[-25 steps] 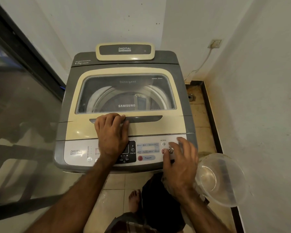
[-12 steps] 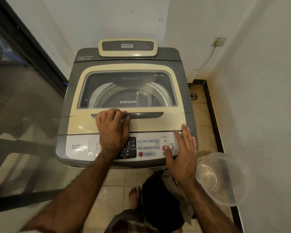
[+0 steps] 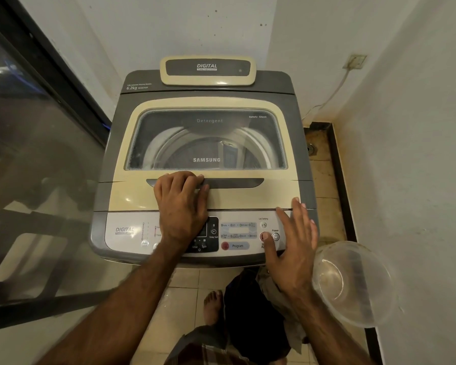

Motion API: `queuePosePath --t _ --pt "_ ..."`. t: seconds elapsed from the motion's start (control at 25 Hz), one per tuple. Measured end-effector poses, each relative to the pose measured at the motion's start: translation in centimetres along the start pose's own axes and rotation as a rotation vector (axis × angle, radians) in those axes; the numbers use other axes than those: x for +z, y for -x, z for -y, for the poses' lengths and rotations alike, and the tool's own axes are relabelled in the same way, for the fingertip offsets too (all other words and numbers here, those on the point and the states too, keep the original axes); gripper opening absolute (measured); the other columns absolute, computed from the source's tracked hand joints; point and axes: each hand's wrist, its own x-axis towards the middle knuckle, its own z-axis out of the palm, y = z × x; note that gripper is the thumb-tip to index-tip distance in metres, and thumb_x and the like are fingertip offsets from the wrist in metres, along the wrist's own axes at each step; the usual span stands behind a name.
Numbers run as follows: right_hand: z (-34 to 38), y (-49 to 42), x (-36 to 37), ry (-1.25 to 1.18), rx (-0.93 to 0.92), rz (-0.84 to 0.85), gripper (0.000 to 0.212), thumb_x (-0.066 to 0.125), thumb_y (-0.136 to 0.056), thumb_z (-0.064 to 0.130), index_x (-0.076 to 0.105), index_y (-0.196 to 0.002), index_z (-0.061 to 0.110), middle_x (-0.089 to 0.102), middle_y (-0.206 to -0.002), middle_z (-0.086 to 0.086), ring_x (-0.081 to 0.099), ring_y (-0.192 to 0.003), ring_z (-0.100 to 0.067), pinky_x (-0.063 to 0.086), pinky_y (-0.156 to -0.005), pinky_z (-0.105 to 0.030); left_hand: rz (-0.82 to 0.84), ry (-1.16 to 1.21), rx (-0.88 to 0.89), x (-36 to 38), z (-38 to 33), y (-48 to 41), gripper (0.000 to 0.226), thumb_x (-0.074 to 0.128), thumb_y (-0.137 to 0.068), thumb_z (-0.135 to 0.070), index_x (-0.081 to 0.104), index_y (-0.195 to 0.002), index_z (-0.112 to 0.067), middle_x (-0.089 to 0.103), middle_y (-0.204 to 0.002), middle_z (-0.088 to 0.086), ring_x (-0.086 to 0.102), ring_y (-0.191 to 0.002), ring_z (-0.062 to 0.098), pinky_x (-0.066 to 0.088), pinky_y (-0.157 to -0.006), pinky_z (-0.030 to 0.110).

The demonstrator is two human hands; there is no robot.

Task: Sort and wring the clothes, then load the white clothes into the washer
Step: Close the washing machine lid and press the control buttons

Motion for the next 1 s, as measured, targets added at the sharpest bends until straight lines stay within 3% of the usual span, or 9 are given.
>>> queuePosePath --t 0.16,0.32,0.4,1.0 --pt "1.0 0.0 -0.4 0.1 0.028 0.05 0.072 0.044 -0.091 0.066 0.04 -0.149 0.023 0.012 -0.169 -0.002 0.006 -0.157 -0.021 0.013 -0.123 -0.059 -0.004 -0.008 -0.003 -0.1 -0.1 -0.1 0.027 0.058 -0.095 -0.039 0.067 -0.104 -0.015 0.064 -0.108 0.004 0.053 -0.107 0.024 0.034 -0.103 0.043" --pt "4.0 0.2 -0.3 0.264 0.102 0.166 0.123 0.041 -0.072 0.094 0.007 -0.162 0.017 -0.009 -0.169 -0.01 -0.011 -0.156 -0.029 -0.001 -0.122 -0.062 0.004 -0.01 -0.002 -0.1 -0.1 -0.1 0.029 0.057 -0.095 -0.04 0.067 -0.104 -0.014 0.064 -0.108 0.005 0.053 -0.107 0.025 0.034 -0.103 0.043" --pt "4.8 0.2 -0.1 0.293 0.112 0.213 0.136 0.039 -0.064 0.1 -0.001 -0.162 0.014 -0.014 -0.168 -0.014 -0.014 -0.155 -0.033 0.0 -0.12 -0.067 0.003 -0.012 0.0 0.0 -0.1 -0.1 0.029 0.057 -0.095 -0.04 0.068 -0.103 -0.014 0.064 -0.108 0.005 0.054 -0.106 0.025 0.033 -0.103 0.041" --pt "5.4 -0.5 0.3 0.328 0.193 0.329 0.144 0.04 -0.057 0.1 -0.004 -0.161 0.011 -0.025 -0.165 -0.013 -0.023 -0.153 -0.034 -0.001 -0.119 -0.068 0.007 0.024 -0.012 -0.1 0.1 -0.2 0.034 0.054 -0.096 -0.042 0.069 -0.104 -0.013 0.064 -0.109 0.005 0.054 -0.107 0.024 0.033 -0.105 0.042"
